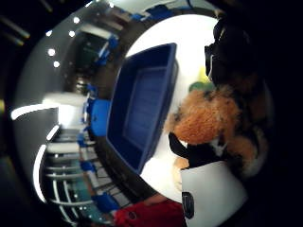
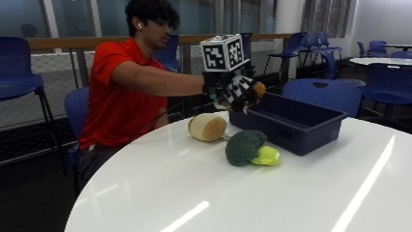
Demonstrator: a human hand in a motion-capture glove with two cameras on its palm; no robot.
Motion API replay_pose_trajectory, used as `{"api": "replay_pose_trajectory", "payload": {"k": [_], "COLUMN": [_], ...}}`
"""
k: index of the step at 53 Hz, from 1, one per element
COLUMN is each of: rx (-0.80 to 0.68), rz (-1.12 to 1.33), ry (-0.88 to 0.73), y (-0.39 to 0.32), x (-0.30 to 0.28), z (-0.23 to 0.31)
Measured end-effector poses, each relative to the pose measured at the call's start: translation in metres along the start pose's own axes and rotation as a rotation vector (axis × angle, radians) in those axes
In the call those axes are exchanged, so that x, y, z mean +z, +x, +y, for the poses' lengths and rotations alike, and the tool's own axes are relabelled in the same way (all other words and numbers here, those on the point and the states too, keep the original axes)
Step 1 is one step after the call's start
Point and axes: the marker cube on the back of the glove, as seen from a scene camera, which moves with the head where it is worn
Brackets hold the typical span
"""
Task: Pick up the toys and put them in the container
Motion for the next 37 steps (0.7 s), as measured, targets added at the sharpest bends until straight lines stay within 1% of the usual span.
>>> {"api": "replay_pose_trajectory", "payload": {"k": [14,24,33,37], "rx": [-0.125,-0.199,-0.250,-0.249], "rz": [0.021,-0.020,0.041,0.114], "ry": [0.049,0.026,-0.054,-0.153], "y": [-0.099,-0.175,-0.211,-0.204], "x": [0.007,0.017,0.030,0.036], "z": [-0.027,-0.041,-0.040,-0.039]}}
